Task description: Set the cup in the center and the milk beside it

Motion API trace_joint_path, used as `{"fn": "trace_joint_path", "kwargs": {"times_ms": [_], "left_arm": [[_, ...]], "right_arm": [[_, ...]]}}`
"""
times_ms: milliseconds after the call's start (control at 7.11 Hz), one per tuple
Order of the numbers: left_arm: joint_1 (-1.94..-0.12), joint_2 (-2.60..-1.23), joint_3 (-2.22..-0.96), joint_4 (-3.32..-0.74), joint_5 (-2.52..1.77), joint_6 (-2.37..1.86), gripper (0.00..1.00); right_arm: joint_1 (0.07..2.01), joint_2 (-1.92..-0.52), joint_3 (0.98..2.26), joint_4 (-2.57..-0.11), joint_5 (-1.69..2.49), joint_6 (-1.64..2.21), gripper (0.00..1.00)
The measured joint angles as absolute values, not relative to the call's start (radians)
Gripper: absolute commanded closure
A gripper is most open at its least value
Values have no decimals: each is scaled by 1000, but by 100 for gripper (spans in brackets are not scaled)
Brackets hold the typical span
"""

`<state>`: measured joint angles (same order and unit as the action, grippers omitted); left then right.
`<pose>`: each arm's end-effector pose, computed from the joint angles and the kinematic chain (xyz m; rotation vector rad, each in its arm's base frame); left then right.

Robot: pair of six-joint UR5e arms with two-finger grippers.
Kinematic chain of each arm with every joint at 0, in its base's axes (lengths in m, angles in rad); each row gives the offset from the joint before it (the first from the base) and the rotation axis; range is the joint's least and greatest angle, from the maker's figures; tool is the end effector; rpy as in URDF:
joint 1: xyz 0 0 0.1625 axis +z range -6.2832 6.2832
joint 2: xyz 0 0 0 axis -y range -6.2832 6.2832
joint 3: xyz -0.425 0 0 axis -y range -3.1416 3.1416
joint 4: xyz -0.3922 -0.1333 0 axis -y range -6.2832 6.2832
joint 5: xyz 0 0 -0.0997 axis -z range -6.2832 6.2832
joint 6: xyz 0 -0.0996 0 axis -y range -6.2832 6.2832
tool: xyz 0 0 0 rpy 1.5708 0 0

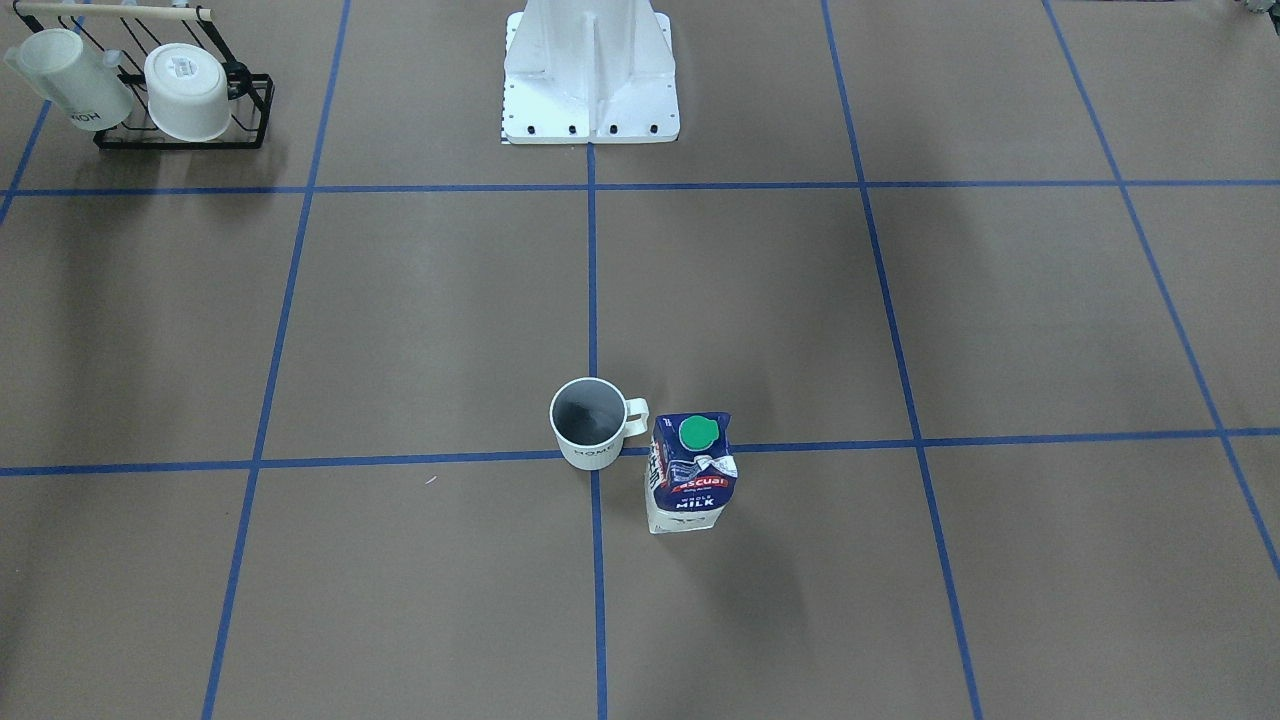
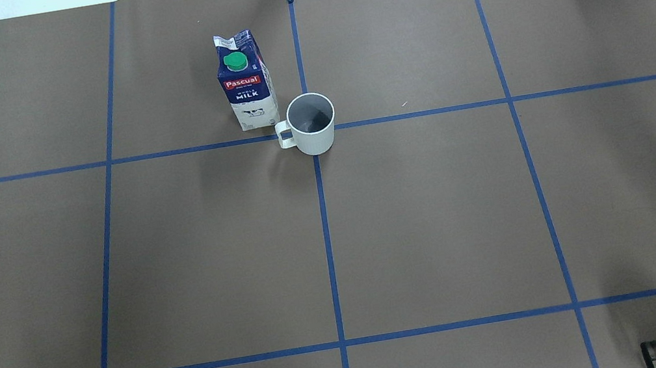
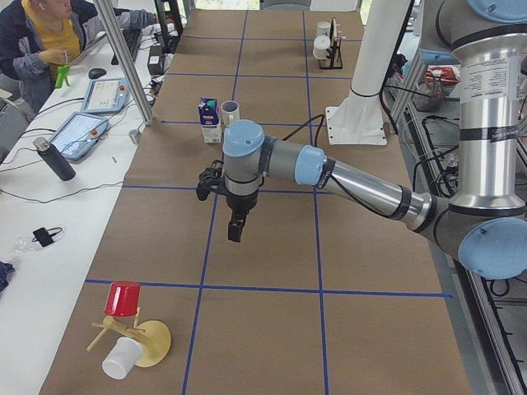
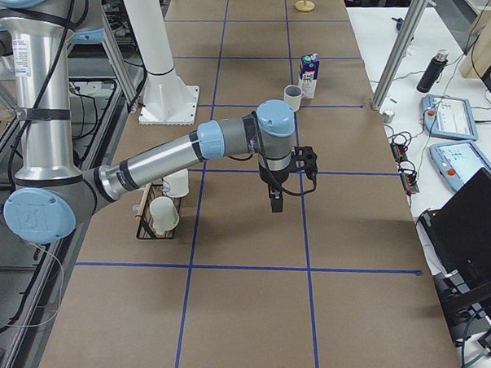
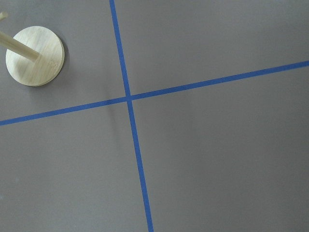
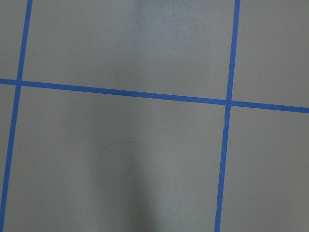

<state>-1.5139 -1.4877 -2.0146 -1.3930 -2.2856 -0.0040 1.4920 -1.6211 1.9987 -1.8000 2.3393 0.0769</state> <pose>-0.0427 -0.4466 0.5034 0.1533 0.7181 0.1159 0.0283 -0.4560 0.4984 0.0809 -0.7757 -0.0588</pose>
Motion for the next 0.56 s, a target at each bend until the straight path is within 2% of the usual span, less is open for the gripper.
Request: {"fn": "trace_joint_path", "kwargs": {"times_ms": [563], "left_arm": [[-1518,-1498,-2043,-1393,-2380,-62,1]], "right_arm": [[1491,-1632,2009,-1790,2339,79,0]]}}
